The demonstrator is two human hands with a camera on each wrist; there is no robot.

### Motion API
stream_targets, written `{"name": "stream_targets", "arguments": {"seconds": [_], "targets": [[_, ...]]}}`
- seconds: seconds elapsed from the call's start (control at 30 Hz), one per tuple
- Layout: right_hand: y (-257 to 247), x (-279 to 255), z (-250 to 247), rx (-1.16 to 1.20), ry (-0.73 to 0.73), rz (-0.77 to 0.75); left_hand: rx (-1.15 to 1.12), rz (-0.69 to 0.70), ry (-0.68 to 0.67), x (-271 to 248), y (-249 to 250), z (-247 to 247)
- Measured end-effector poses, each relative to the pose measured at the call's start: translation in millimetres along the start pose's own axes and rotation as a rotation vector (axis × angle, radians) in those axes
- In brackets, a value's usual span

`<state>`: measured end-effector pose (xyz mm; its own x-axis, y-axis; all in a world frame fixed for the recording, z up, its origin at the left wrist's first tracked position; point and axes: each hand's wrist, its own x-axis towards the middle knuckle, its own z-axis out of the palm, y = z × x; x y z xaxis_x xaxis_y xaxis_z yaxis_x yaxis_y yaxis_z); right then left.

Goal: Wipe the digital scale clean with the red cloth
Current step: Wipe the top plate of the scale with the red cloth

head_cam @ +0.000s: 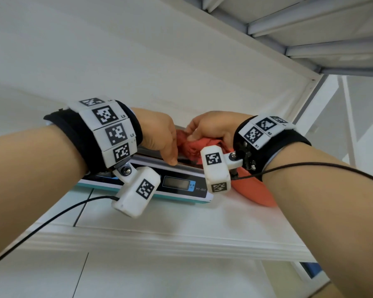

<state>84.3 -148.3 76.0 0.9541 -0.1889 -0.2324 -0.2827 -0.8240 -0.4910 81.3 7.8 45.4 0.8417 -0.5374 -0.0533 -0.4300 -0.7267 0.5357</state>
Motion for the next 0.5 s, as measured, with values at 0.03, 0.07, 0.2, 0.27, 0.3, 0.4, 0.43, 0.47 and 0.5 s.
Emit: {"name": "stream_targets", "arguments": {"seconds": [0.03, 0.07, 0.2, 0.27, 0.3, 0.4, 0.43, 0.47, 0.5], "targets": [[0.8, 0.8, -3.0, -0.084, 0.033, 0.010, -0.006, -0.004, -0.001, -1.3, -0.4, -0.5], [2.6, -0.4, -6.1, -0.179, 0.053, 0.038, -0.010, -0.006, -0.005, -2.6, -0.5, -1.1], [10.5, -7.7, -17.6, -0.537, 0.067, 0.137, -0.004, -0.014, -0.021, -5.7, -2.4, -2.5], [10.3, -11.4, -14.8, -0.499, 0.002, 0.141, -0.002, -0.023, -0.019, -6.2, -2.7, -1.9], [8.9, -13.3, -11.7, -0.463, -0.028, 0.136, 0.003, -0.025, -0.016, -6.2, -2.1, -1.3], [2.0, -12.8, -3.5, -0.433, -0.108, 0.103, 0.023, -0.023, -0.005, -5.2, -0.4, -1.1], [-1.0, -10.9, 0.2, -0.414, -0.110, 0.093, 0.028, -0.022, -0.002, -4.8, -0.5, -1.2], [-3.4, -9.7, 4.2, -0.379, -0.103, 0.080, 0.033, -0.022, -0.001, -4.7, -0.7, -1.5], [-3.8, -6.7, 6.9, -0.316, -0.091, 0.072, 0.037, -0.021, -0.002, -4.3, -0.8, -1.6]]}}
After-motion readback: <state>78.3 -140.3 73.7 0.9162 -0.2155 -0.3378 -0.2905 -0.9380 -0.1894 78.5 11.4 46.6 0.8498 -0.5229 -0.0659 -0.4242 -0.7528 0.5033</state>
